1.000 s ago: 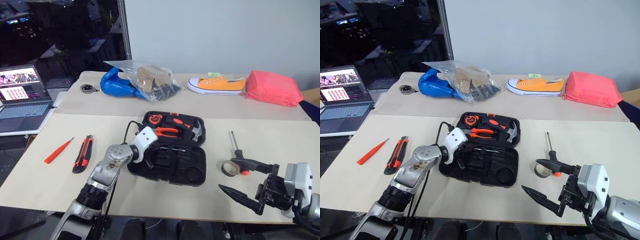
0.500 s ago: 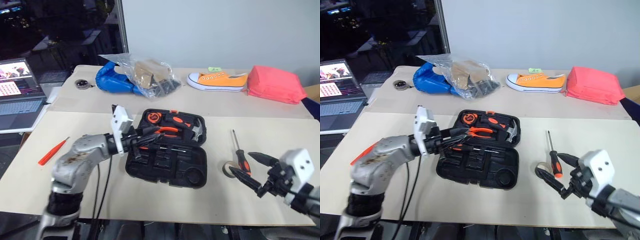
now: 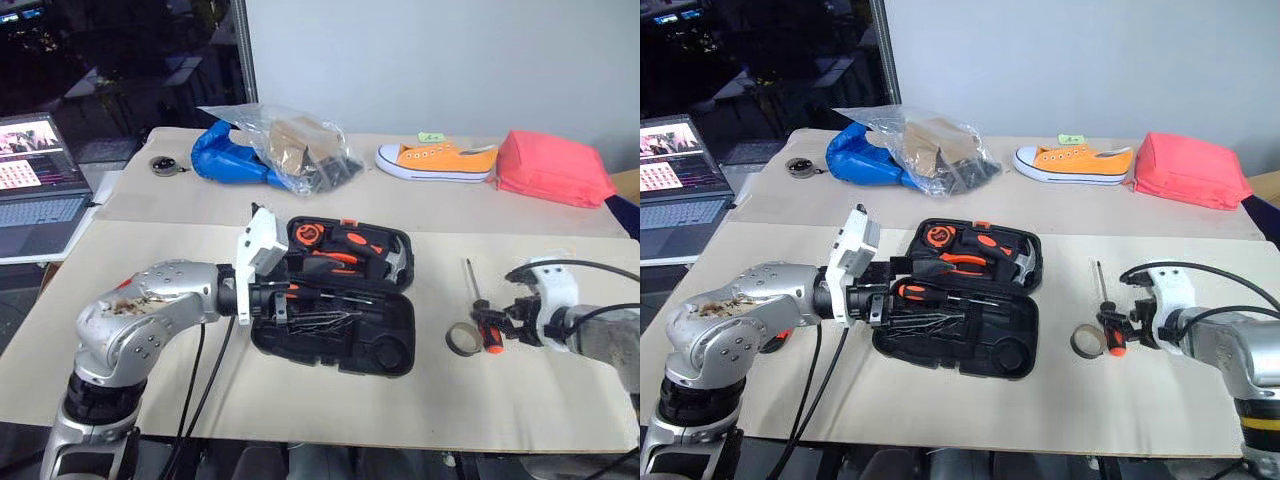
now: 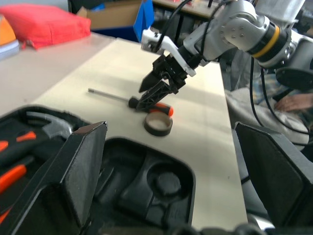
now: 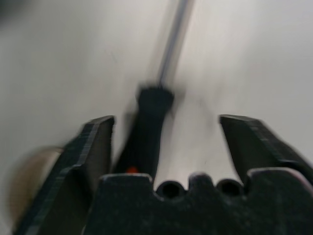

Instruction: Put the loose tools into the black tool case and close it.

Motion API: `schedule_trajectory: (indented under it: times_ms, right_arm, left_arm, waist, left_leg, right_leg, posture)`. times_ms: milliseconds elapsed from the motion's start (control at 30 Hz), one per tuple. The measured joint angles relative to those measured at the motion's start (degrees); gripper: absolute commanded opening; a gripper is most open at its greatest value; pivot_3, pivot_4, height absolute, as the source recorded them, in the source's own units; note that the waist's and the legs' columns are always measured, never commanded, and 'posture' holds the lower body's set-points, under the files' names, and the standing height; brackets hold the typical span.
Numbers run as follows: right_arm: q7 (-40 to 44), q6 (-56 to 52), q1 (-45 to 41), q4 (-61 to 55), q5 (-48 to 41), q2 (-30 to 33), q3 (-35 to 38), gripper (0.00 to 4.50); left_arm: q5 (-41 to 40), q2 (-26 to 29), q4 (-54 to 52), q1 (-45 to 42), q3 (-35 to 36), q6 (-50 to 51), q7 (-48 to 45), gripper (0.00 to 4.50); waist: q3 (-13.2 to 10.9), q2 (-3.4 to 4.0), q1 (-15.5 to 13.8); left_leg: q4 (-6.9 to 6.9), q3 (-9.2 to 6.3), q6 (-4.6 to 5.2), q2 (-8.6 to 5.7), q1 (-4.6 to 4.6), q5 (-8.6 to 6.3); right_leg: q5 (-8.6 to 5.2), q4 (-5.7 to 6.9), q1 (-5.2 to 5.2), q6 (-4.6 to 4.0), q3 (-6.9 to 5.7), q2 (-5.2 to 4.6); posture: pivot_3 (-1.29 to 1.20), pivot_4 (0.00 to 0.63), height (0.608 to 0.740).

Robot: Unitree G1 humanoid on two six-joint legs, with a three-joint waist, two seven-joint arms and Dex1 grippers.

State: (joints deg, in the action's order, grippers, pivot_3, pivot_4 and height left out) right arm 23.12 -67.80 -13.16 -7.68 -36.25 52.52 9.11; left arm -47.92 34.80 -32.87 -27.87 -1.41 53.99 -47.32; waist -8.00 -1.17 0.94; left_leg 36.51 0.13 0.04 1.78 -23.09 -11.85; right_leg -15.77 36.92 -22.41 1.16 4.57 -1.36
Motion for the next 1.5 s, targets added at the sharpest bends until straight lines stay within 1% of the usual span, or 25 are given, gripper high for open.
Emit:
schedule_trajectory:
  times_ms: [67,133,200,233,333,400,467,533,567,600,667,700,800,900,967,1067,1133,1233,1500]
  right_arm:
    - [1.09,0.21,-0.74,0.58,1.82,1.44,-2.07,2.16]
    - [2.28,1.36,-0.83,1.61,3.85,2.56,-2.94,1.35]
    - [3.21,2.43,-0.42,1.86,5.02,3.03,-2.99,0.78]
    - [3.78,3.22,0.1,1.85,5.42,3.22,-2.86,0.72]
    - [6.79,6.78,3.1,0.92,5.88,3.38,-0.92,0.72]
    - [9.93,11.32,5.08,-0.97,6.24,3.42,0.67,0.72]
    - [13.77,15.32,5.31,-4.4,5.64,3.42,1.97,0.72]
    - [17.24,17.17,4.5,-9.2,4.39,3.84,2.19,0.72]
    - [19.29,17.43,2.83,-11.76,3.67,4.46,1.0,0.72]
    - [21.52,17.72,0.02,-14.87,3.4,5.18,-1.59,0.72]
    - [24.25,18.82,-3.75,-18.26,4.02,5.72,-6.38,0.72]
    - [25.34,19.32,-6.34,-18.68,5.37,5.24,-10.29,0.72]
    - [26.94,20.05,-13.77,-16.87,10.87,1.7,-21.58,0.72]
    - [28.71,20.5,-20.16,-13.32,15.41,-1.33,-29.5,0.72]
    - [30.97,21.93,-23.35,-11.67,18.79,-1.49,-33.56,0.72]
    - [33.75,24.22,-26.08,-9.11,23.69,-2.05,-38.44,0.72]
    - [35.22,25.92,-26.73,-8.38,25.63,-2.72,-40.16,0.72]
    - [36.72,26.5,-26.94,-7.71,27.07,-4.12,-40.32,0.71]
    - [38.97,26.21,-27.02,-7.68,30.48,-5.4,-40.82,0.71]
  left_arm:
    - [0.45,0.47,0.0,-1.26,-0.66,-0.02,0.03,4.5]
    - [0.58,1.38,0.32,-1.36,-0.68,-0.09,-0.22,4.5]
    - [0.6,1.41,0.89,-1.37,-0.9,-0.26,-0.47,4.5]
    - [0.6,1.41,1.0,-1.37,-1.02,-0.29,-0.53,4.5]
    - [0.59,1.37,1.23,-1.39,-1.18,-0.46,-0.58,4.5]
    - [0.6,1.42,1.42,-1.28,-1.0,-0.78,-0.63,4.5]
    - [0.92,1.57,1.63,-0.28,-0.36,-2.23,-0.64,4.5]
    - [0.81,0.68,1.81,2.1,1.87,-3.85,0.34,4.5]
    - [0.87,-0.06,1.81,4.28,3.48,-5.86,0.44,4.5]
    - [0.78,0.45,1.6,7.28,5.0,-7.77,-0.52,4.5]
    - [0.01,2.95,1.27,11.2,7.26,-8.22,-2.59,4.5]
    - [-1.34,4.12,1.1,13.15,9.33,-8.15,-3.43,4.5]
    - [-4.61,6.8,0.97,17.35,14.33,-8.0,-5.83,4.5]
    - [-6.34,9.09,-0.2,21.11,16.39,-8.04,-7.56,4.5]
    - [-6.83,10.15,-0.41,22.39,16.99,-7.89,-7.96,4.5]
    - [-8.4,11.2,-0.67,23.12,18.65,-7.89,-7.98,4.5]
    - [-8.83,11.47,-1.23,23.27,18.78,-7.88,-7.86,4.5]
    - [-8.77,11.93,-1.39,24.05,19.02,-7.94,-7.77,4.5]
    - [-8.66,12.06,-1.45,26.07,19.15,-9.13,-7.73,4.5]
  waist:
    - [0.0,0.0,-0.1]
    - [0.0,0.0,-0.25]
    - [0.0,0.0,-0.26]
    - [0.0,-0.01,-0.26]
    - [0.0,0.0,-0.18]
    - [-0.02,0.03,-0.02]
    - [-0.07,0.12,0.67]
    - [-0.09,0.15,1.29]
    - [-0.1,0.16,1.63]
    - [-0.14,0.13,1.93]
    - [-0.22,-0.01,2.13]
    - [-0.25,-0.07,1.96]
    - [-0.33,-0.06,1.61]
    - [-0.35,-0.05,1.27]
    - [-0.36,-0.04,0.84]
    - [-0.35,-0.05,0.57]
    - [-0.35,-0.05,0.51]
    - [-0.35,-0.05,0.47]
    - [-0.34,-0.05,0.45]
  left_leg:
    - [0.0,-0.03,0.0,-0.03,-0.06,0.0]
    - [0.01,-0.04,0.0,-0.09,-0.07,0.0]
    - [0.03,-0.04,0.0,-0.1,-0.08,0.0]
    - [0.04,-0.05,0.0,-0.1,-0.08,0.0]
    - [0.04,-0.05,0.0,-0.09,-0.08,0.0]
    - [0.04,-0.05,0.0,-0.07,-0.06,0.0]
    - [0.04,0.0,0.0,-0.01,-0.02,0.0]
    - [0.03,0.0,0.0,0.04,0.06,0.0]
    - [0.02,0.0,0.0,0.07,0.14,0.0]
    - [-0.01,0.0,-0.01,0.15,0.23,0.0]
    - [-0.06,0.01,-0.02,0.18,0.34,0.01]
    - [-0.05,0.01,-0.03,0.18,0.37,0.02]
    - [-0.05,0.09,-0.05,0.18,0.42,0.03]
    - [-0.04,0.12,-0.05,0.13,0.3,0.03]
    - [-0.06,0.1,-0.05,0.1,0.17,0.03]
    - [-0.16,0.04,-0.05,0.09,-0.03,0.0]
    - [-0.22,0.01,-0.05,0.09,-0.19,0.0]
    - [-0.25,-0.01,-0.05,0.12,-0.18,0.0]
    - [-0.22,0.05,-0.06,0.15,-0.02,0.01]
  right_leg:
    - [0.0,-0.11,0.01,0.01,0.0,-0.01]
    - [-0.01,-0.13,0.03,0.04,0.0,-0.06]
    - [-0.02,-0.13,0.04,0.07,0.02,-0.06]
    - [-0.02,-0.13,0.04,0.08,0.02,-0.06]
    - [-0.14,-0.09,0.04,0.28,0.02,-0.04]
    - [-0.22,-0.06,0.02,0.41,0.04,-0.01]
    - [-0.22,0.02,0.02,0.41,0.17,0.04]
    - [-0.22,0.11,0.03,0.41,0.24,0.07]
    - [-0.21,0.13,0.04,0.4,0.29,0.09]
    - [-0.18,0.15,0.04,0.35,0.41,0.18]
    - [-0.16,0.16,0.08,0.29,0.37,0.23]
    - [-0.16,0.16,0.08,0.28,0.3,0.22]
    - [-0.12,0.17,0.06,0.24,0.36,0.11]
    - [-0.13,0.11,0.0,0.28,0.34,-0.02]
    - [0.0,0.09,-0.12,0.04,0.3,-0.12]
    - [0.03,0.07,-0.35,-0.01,0.29,-0.16]
    - [0.05,0.12,-0.58,-0.05,0.31,-0.15]
    - [0.09,0.19,-0.64,-0.12,0.32,-0.08]
    - [0.13,0.22,-0.52,-0.22,0.26,-0.01]
  posture:
    - [0.0,0.15,0.74]
    - [0.0,0.15,0.74]
    - [0.0,0.15,0.74]
    - [0.0,0.15,0.74]
    - [0.0,0.15,0.74]
    - [0.0,0.15,0.74]
    - [0.0,0.15,0.74]
    - [0.0,0.15,0.74]
    - [0.0,0.15,0.74]
    - [0.0,0.15,0.74]
    - [0.0,0.15,0.74]
    - [0.0,0.15,0.74]
    - [0.0,0.15,0.74]
    - [0.0,0.15,0.74]
    - [0.0,0.15,0.74]
    - [0.0,0.15,0.74]
    - [0.0,0.15,0.74]
    - [0.0,0.15,0.74]
    - [0.0,0.15,0.74]
